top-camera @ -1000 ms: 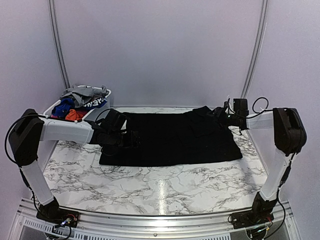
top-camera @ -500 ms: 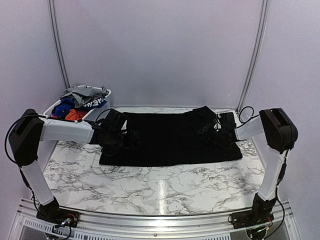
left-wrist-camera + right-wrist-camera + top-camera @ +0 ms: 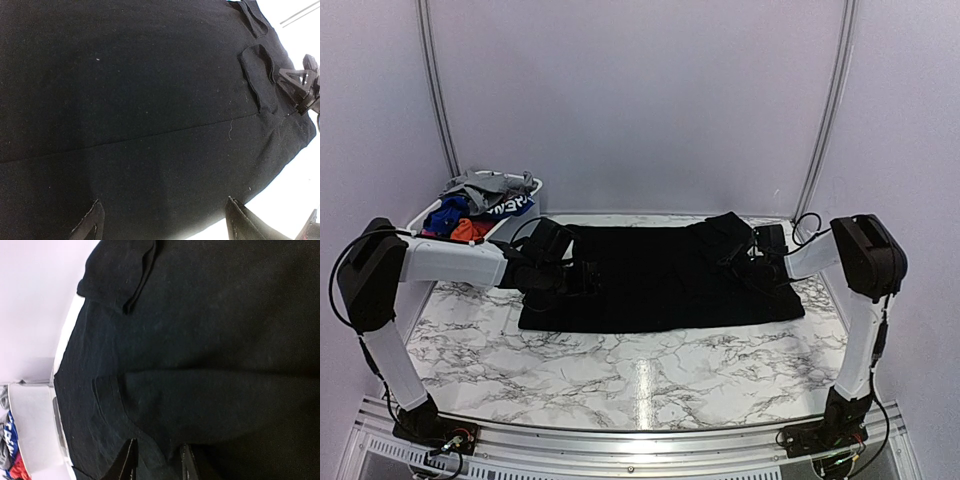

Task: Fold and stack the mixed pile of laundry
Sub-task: Smooth out the 1/3-folded T-shirt at the center of the board.

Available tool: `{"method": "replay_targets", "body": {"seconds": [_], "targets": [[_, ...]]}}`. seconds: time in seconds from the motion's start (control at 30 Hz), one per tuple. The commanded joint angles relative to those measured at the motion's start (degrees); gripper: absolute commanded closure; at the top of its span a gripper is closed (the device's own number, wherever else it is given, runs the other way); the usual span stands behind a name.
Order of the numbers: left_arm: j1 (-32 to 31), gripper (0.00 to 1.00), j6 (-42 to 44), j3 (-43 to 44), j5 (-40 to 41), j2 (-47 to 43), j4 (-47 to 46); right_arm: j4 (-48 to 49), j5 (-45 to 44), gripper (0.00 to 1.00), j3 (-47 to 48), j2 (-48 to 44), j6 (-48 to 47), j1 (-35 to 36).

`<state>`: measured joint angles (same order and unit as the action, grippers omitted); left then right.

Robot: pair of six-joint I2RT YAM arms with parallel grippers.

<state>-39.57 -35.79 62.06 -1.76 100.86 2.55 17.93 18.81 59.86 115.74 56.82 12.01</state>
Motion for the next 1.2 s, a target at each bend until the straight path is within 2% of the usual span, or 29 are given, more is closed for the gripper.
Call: {"method": "replay_targets", "body": {"seconds": [0.0, 0.23, 0.47, 0.57, 0.6, 0.73, 0.8, 0.9, 1.0, 1.07, 1.17], "targets": [[0.3, 0.13, -0.2, 0.0, 0.9, -2.3, 0.9, 3.1, -0.7, 0.78, 1.8, 2.8, 2.6, 0.2], [0.4, 0.13, -0.1, -0.1, 1.3, -2.5, 1.0, 12.0, 1.3, 1.00, 1.2, 2.2, 8.2, -0.3], [0.4, 0.13, -0.3, -0.5, 1.5, -2.5, 1.0, 21.8, 2.2, 1.00, 1.7, 4.8, 13.7, -2.3], [0.5, 0.13, -0.3, -0.7, 1.5, -2.4, 1.0, 22.9, 2.2, 0.78, 2.7, 6.3, 14.9, -3.1], [0.5, 0.12, -0.3, -0.8, 1.5, -2.6, 1.2, 23.0, 2.1, 0.73, 3.1, 6.3, 14.9, -3.5], [1.1, 0.09, -0.8, -1.4, 3.6, -3.3, 2.1, 20.4, -0.3, 0.68, 3.5, 3.9, 11.5, -5.7], [1.5, 0.04, -0.7, -1.8, 3.7, -3.7, 3.0, 16.3, 0.3, 0.64, 4.7, 1.9, 7.8, -7.6], [2.2, 0.01, 0.6, -1.9, 4.1, -4.3, 5.9, 8.1, 1.1, 0.49, 6.9, -2.1, -0.6, -9.1], [2.9, 0.01, 2.2, -2.6, 4.6, -4.4, 8.1, -1.1, 1.3, 0.38, 8.7, -6.5, -10.1, -9.6], [3.2, 0.01, 3.8, -2.8, 4.0, -3.7, 9.0, -7.1, 2.9, 0.38, 9.2, -9.1, -16.0, -9.6], [3.3, 0.01, 6.3, -1.7, 3.4, -1.7, 11.7, -14.5, 5.7, 0.38, 7.0, -12.8, -20.0, -9.6]]}}
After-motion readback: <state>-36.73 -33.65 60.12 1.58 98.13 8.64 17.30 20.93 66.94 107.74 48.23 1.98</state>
